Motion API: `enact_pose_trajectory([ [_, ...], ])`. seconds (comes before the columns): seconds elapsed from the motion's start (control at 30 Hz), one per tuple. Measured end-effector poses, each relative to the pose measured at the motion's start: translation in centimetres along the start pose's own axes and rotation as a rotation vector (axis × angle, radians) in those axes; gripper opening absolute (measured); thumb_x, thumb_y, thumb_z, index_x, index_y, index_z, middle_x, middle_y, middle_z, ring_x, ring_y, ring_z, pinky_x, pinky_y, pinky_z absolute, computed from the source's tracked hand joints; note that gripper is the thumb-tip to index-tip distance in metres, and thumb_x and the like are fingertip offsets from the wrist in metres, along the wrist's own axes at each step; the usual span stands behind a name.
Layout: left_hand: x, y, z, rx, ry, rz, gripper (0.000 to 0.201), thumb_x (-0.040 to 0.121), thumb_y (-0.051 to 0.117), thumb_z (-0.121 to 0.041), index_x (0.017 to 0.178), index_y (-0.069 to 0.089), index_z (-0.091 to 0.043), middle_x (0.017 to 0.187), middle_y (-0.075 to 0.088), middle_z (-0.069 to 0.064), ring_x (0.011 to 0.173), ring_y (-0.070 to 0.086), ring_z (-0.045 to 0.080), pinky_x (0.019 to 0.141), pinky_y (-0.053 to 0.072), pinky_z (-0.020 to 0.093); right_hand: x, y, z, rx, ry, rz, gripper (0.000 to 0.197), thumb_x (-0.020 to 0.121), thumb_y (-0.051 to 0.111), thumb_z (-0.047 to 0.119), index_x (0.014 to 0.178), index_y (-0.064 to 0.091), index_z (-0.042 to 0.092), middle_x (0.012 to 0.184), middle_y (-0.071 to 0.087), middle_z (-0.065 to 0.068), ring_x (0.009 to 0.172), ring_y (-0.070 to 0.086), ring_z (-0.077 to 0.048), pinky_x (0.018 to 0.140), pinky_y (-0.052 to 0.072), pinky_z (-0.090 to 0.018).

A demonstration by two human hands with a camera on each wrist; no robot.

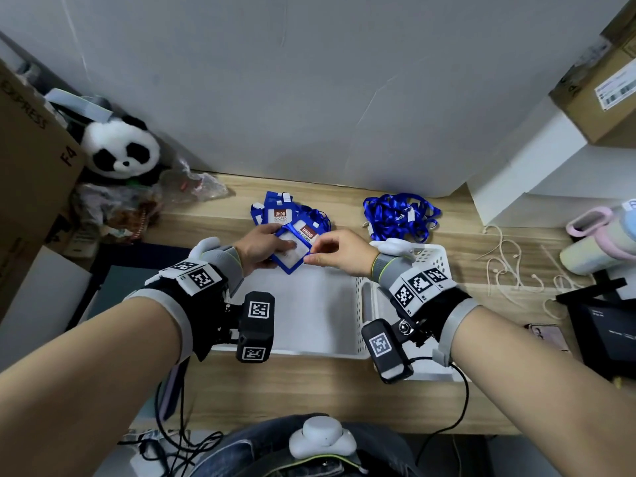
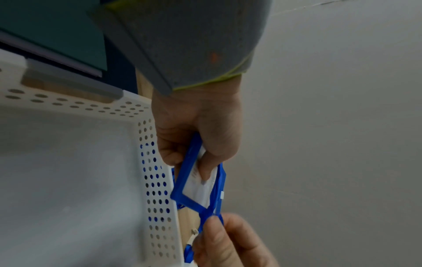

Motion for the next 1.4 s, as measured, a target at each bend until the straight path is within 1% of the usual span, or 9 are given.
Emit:
enact_pose_trajectory([
  [0.2,-0.5,-0.6,1.8,-0.068,-0.034,0.052,0.046,0.085,0.063,-0.004,0.127,0.050,-0.017,0.115,0.063,0.009,0.094,0.063,0.021,0.080,0.054,0.034,0.2,0.8,-3.2,0.266,0.390,-0.115,0.041,0.091,0.055,0.043,0.065,0.054,0.011,0.066,0.058,-0.003,0.057,0.056,-0.016,0.054,0.048,-0.022],
  [0.37,-0.6,-1.1,3.7,-0.080,-0.052,0.047,0.047,0.083,0.063,0.002,0.125,0.051,-0.014,0.114,0.063,0.012,0.091,0.063,0.021,0.075,0.054,0.033,0.5,3.2,-3.2,0.415,0.408,-0.024,0.021,0.094,0.055,0.025,0.102,0.055,0.006,0.076,0.061,-0.006,0.058,0.057,-0.011,0.050,0.049,-0.016],
  [0.67,0.9,-4.3,7.3,-0.016,-0.232,-0.014,0.043,0.087,0.046,0.009,0.128,0.051,-0.004,0.118,0.059,0.015,0.110,0.057,0.026,0.095,0.048,0.039,2.8,7.6,-5.2,0.341,0.618,0.098,0.023,0.094,0.053,0.010,0.117,0.053,0.005,0.078,0.061,-0.006,0.063,0.059,-0.013,0.050,0.051,-0.018],
  [0.8,1.4,-4.6,7.5,-0.040,-0.286,-0.050,0.019,0.089,0.047,0.003,0.101,0.056,-0.008,0.104,0.059,0.012,0.084,0.057,0.017,0.068,0.047,0.025,3.9,9.2,-5.6,0.329,0.690,0.119,0.021,0.097,0.047,0.010,0.117,0.052,0.009,0.087,0.062,-0.010,0.064,0.059,-0.015,0.054,0.053,-0.022],
  [0.87,1.8,-4.5,7.3,-0.036,-0.291,-0.050,0.021,0.089,0.047,0.003,0.107,0.055,-0.004,0.103,0.060,0.014,0.078,0.058,0.017,0.063,0.047,0.024,4.9,9.9,-6.0,0.336,0.716,0.086,0.027,0.098,0.045,0.008,0.123,0.052,0.004,0.082,0.061,-0.009,0.062,0.057,-0.016,0.053,0.054,-0.023],
  [0.97,2.3,-4.0,7.3,-0.043,-0.297,-0.047,0.029,0.086,0.052,0.002,0.115,0.055,-0.001,0.110,0.065,0.016,0.094,0.064,0.027,0.084,0.054,0.039,6.4,10.6,-6.7,0.290,0.710,0.032,0.032,0.095,0.047,0.005,0.126,0.051,-0.005,0.111,0.063,-0.022,0.063,0.055,-0.016,0.077,0.055,-0.033],
  [1.07,3.2,-3.7,7.4,-0.032,-0.322,-0.006,0.036,0.084,0.056,0.001,0.119,0.057,-0.001,0.113,0.065,0.020,0.105,0.062,0.033,0.096,0.049,0.049,7.6,11.1,-7.1,0.276,0.711,0.019,0.034,0.093,0.050,0.003,0.125,0.050,-0.009,0.125,0.057,-0.025,0.072,0.057,-0.019,0.084,0.053,-0.033],
  [1.2,3.9,-3.6,7.4,0.007,-0.320,0.012,0.032,0.085,0.054,-0.001,0.117,0.058,0.000,0.113,0.065,0.019,0.107,0.061,0.033,0.097,0.048,0.048,8.3,11.2,-7.5,0.268,0.683,0.023,0.034,0.092,0.050,0.001,0.125,0.051,-0.010,0.126,0.057,-0.024,0.088,0.055,-0.021,0.086,0.052,-0.032],
  [1.4,4.2,-4.1,6.3,0.042,-0.339,0.002,0.013,0.090,0.043,0.000,0.087,0.055,-0.005,0.091,0.064,0.017,0.087,0.060,0.029,0.094,0.048,0.043,7.9,10.7,-7.6,0.375,0.730,0.047,0.031,0.091,0.053,0.004,0.119,0.056,-0.008,0.100,0.066,-0.016,0.074,0.062,-0.022,0.070,0.057,-0.030],
])
Point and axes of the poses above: each hand's wrist, its own x-axis towards the middle knuckle, its own y-axis out of the palm, z = x × y, the point moved 6 cm from there along x, towards the middle knuckle
